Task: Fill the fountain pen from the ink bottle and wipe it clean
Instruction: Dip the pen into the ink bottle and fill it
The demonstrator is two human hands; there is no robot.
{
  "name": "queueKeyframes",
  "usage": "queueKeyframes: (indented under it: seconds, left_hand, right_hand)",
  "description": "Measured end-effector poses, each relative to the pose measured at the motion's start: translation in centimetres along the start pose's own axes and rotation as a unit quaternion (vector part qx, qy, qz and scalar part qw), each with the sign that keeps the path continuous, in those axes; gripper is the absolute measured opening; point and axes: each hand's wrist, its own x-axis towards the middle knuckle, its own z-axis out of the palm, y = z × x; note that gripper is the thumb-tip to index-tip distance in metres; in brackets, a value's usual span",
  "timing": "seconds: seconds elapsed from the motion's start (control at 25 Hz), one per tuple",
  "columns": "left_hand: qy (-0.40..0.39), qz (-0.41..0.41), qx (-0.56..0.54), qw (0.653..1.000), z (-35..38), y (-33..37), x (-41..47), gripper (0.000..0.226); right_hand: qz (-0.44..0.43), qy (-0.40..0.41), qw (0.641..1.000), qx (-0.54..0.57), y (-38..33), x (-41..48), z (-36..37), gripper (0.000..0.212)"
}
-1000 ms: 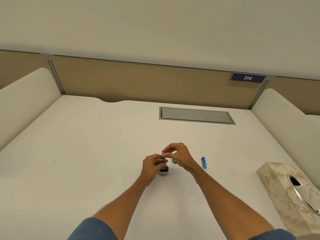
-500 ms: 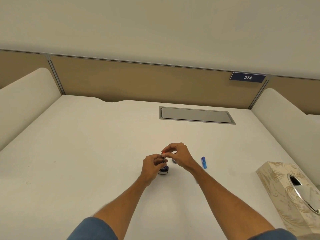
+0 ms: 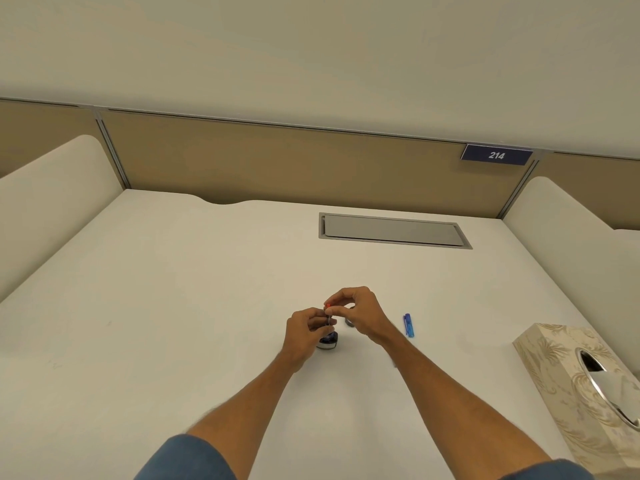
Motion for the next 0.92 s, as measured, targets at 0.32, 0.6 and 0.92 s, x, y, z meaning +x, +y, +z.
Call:
queueKeyframes:
  seconds: [0.32,0.6,0.92]
  left_hand:
    - [0.0,-0.004,-0.003,1.0,-0.05,0.07,-0.05,0.022]
    - [0.001,-0.004,-0.002,1.0,-0.02,0.12,-0.07,0.022]
    - [0.002,-0.001,0.0,1.0,-0.03,0.07,-0.01,0.023]
  right_hand:
    - [-0.004,0.005,1.0,0.005,-0.07,-0.05,-0.02,0.011]
    - [-0.006,0.005,1.0,-0.003,-0.11,0.02,0.08,0.007]
    - [-0.009,0.003,1.0,0.006,-0.16,-0.12,-0.03,0.011]
